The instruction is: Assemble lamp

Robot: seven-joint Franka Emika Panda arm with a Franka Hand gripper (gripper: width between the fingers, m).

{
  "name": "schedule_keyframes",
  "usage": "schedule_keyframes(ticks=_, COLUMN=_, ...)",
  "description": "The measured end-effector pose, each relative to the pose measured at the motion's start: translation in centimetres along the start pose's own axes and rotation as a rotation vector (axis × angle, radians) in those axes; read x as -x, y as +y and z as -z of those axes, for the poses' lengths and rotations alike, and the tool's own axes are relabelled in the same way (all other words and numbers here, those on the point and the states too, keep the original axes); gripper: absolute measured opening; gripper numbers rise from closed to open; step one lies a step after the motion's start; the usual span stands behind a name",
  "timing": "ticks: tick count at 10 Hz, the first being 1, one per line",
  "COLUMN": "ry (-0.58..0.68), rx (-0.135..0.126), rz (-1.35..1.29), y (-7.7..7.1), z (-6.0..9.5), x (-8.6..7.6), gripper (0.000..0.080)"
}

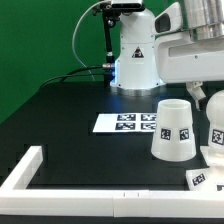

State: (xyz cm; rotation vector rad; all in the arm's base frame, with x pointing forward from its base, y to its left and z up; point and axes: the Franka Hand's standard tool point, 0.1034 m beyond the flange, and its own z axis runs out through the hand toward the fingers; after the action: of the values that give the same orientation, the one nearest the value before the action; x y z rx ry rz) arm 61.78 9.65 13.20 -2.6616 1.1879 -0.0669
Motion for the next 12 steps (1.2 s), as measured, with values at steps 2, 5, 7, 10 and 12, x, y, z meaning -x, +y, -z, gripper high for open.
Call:
schedule_keyframes(ticks=2, ry=-0.037, rx=-0.029, rz=-0.198, y=0.47, z=-0.15, x=-0.51, gripper=0.0566)
schedule_keyframes(ticks=5, ry=-0.097, rx=-0.098, rz=-0.680, y=0.11, z=-0.43, x=-0.44, gripper=0.0566)
schedule_keyframes(ticks=7, ry=-0.101, rx=-0.113, rz=-0.678, y=0.05, z=-0.49, x=-0.22, gripper=0.0633)
schedule_keyframes(ticks=10, ry=-0.108, rx=-0.083, rz=-0.386, y=0.48, z=-0.50, x=-0.05, gripper=0.0679)
schedule_keyframes(ticks=12, ry=-0.145, rx=-0.007, rz=-0.024, y=0.32, z=-0.39, x=0.28, gripper=0.0698)
